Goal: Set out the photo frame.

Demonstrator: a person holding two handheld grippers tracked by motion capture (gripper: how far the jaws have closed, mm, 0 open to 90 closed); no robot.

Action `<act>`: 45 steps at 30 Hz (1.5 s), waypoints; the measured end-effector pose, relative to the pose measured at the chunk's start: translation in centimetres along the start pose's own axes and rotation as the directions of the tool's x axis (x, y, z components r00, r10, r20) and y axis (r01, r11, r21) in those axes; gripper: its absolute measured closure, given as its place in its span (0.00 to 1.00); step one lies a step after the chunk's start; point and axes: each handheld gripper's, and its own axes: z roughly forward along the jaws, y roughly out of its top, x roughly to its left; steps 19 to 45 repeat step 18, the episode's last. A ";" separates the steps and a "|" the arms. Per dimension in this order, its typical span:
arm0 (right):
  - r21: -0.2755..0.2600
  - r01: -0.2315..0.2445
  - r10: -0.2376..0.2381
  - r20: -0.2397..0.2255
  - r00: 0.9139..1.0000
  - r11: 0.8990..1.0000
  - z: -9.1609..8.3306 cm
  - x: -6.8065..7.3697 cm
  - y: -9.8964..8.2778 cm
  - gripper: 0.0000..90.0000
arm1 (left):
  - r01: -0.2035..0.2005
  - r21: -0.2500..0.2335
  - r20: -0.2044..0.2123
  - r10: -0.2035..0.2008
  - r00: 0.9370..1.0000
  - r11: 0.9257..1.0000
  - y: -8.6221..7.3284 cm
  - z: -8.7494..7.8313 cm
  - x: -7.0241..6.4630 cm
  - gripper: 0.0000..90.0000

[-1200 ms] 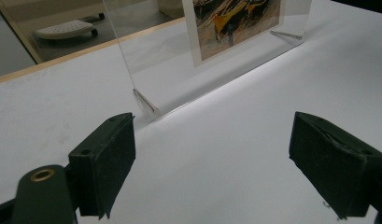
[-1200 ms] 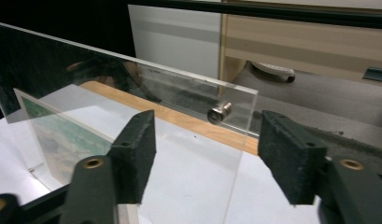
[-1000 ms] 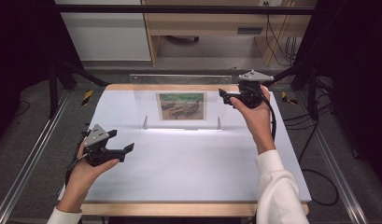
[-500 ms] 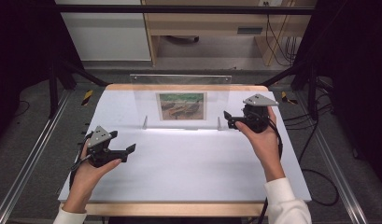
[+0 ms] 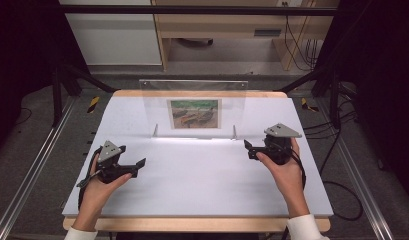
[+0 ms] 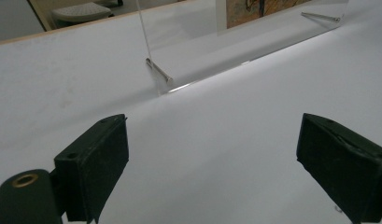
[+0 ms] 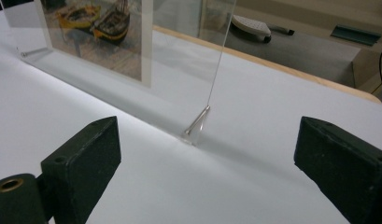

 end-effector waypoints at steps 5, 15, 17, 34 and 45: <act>0.025 -0.024 0.024 0.011 1.000 0.999 -0.1 0.0 -2.3 0.09 | 0.000 0.044 -0.017 0.001 1.000 0.999 -0.7 0.1 0.1 0.10; 0.102 -0.108 0.105 0.038 0.994 0.989 -0.2 -0.3 -7.4 0.09 | -0.025 0.137 -0.037 0.030 0.999 0.990 -1.9 -0.6 0.2 0.11; 0.104 -0.109 0.103 0.056 0.993 0.989 -0.4 -0.2 -7.9 0.09 | -0.030 0.135 -0.038 0.035 0.999 0.990 -2.1 -0.8 0.1 0.10; 0.096 -0.113 0.107 0.064 0.992 0.989 -0.4 -0.2 -8.3 0.09 | -0.033 0.132 -0.036 0.038 0.999 0.991 -2.1 -0.8 0.2 0.10; 0.096 -0.113 0.107 0.064 0.992 0.989 -0.4 -0.2 -8.3 0.09 | -0.033 0.132 -0.036 0.038 0.999 0.991 -2.1 -0.8 0.2 0.10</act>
